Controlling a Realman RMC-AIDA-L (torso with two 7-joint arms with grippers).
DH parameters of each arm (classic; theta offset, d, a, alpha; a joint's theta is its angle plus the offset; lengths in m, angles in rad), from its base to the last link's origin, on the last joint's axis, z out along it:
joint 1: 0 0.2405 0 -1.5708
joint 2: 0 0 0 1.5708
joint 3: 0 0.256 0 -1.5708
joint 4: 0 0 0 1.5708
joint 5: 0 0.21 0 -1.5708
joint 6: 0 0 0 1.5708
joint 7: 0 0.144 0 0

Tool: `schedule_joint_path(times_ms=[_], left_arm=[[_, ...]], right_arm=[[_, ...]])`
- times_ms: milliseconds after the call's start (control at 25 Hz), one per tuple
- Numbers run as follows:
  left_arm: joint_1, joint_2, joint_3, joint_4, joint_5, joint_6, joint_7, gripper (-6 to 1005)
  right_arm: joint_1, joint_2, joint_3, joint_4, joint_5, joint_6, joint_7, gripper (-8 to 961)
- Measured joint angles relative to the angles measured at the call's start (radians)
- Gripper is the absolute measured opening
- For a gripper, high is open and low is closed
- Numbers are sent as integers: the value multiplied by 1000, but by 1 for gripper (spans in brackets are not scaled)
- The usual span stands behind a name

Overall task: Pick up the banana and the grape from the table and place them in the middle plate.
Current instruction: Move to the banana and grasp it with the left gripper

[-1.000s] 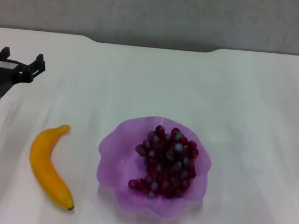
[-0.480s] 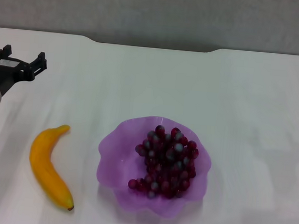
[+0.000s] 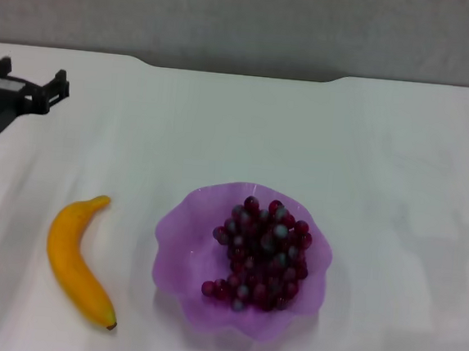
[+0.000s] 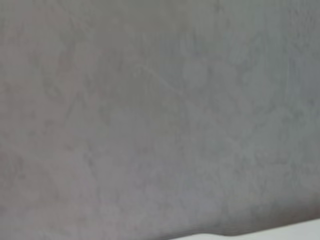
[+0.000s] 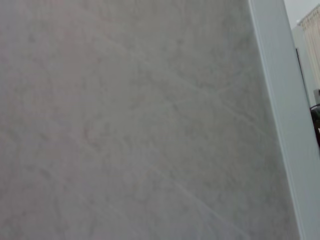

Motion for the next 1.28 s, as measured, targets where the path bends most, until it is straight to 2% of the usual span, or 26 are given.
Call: schedule_joint_path(times_ms=[80, 120, 160, 200, 280, 440, 520, 640, 800, 920, 1000, 1080, 1200, 1280], left_arm=[[11, 10, 21, -83, 0, 95, 1, 876], [14, 24, 45, -139, -5, 168, 1, 876], [15, 50, 88, -219, -17, 288, 3, 876], [15, 50, 88, -219, -17, 288, 3, 876], [14, 85, 146, -317, -43, 429, 10, 876], [45, 138, 226, -484, -84, 566, 13, 876], [62, 157, 240, -547, -102, 623, 14, 876], [70, 200, 238, -633, -172, 751, 16, 876], [69, 253, 233, -684, -257, 817, 17, 874], [55, 266, 241, -703, -291, 862, 19, 871], [29, 265, 253, -708, -296, 936, 19, 869], [3, 253, 268, -704, -270, 1035, 19, 867], [6, 229, 291, -724, -218, 1097, 18, 864], [13, 227, 309, -743, -222, 1138, 18, 863]], right_arm=[[0, 0, 0, 11, 0, -1, -3, 879], [1, -1, 0, 16, 0, -1, -3, 879], [2, -1, -1, 18, 0, -1, -4, 879], [3, -1, -2, 20, 0, -1, -5, 879], [3, -1, -5, 20, 0, -1, -6, 878], [0, -1, -7, 23, -1, -1, -7, 878], [0, -1, -7, 29, -5, -1, -7, 878], [0, -1, -7, 36, -12, -1, -7, 878], [0, -1, -7, 40, -13, 0, -7, 878], [0, -1, -6, 46, -13, 0, -7, 878], [3, -1, -6, 47, -17, 0, -6, 878], [7, 0, -6, 47, -24, 0, -3, 877], [6, 1, -7, 51, -28, 1, -1, 877], [5, 1, -7, 57, -29, 0, -1, 877]])
